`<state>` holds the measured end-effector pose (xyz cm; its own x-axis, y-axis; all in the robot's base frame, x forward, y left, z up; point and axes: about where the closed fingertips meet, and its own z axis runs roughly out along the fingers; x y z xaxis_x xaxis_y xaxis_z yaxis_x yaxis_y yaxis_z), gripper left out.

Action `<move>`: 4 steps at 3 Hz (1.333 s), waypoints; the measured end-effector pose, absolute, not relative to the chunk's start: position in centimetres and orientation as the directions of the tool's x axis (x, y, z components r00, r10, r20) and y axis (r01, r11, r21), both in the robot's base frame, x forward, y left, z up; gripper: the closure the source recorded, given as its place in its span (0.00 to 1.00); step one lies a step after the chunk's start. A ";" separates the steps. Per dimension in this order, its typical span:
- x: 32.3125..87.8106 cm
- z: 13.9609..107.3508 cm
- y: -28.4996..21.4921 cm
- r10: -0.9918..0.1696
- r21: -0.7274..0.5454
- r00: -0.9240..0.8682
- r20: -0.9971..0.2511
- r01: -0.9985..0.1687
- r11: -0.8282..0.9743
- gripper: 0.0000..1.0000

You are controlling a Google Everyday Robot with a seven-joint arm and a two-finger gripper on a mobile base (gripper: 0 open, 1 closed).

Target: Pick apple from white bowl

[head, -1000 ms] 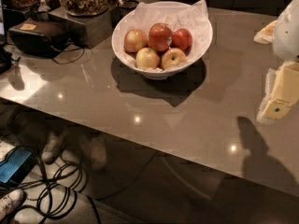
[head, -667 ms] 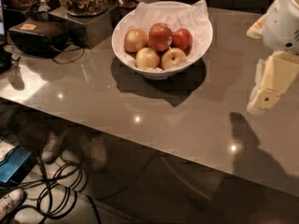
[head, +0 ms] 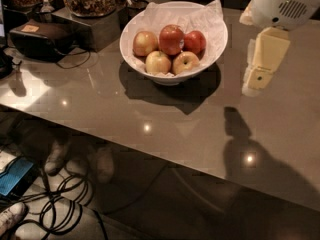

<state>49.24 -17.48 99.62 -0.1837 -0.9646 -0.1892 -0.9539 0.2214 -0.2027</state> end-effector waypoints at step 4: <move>56.7 102.8 -11.1 -0.955 -0.273 -0.176 -0.238 -0.932 0.239 0.00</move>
Offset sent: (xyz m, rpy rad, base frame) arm 0.0244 0.0310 0.0124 0.1259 -0.0077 0.0311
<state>56.74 -11.11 102.80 -0.1758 -0.9552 -0.2381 -0.9319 0.2395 -0.2726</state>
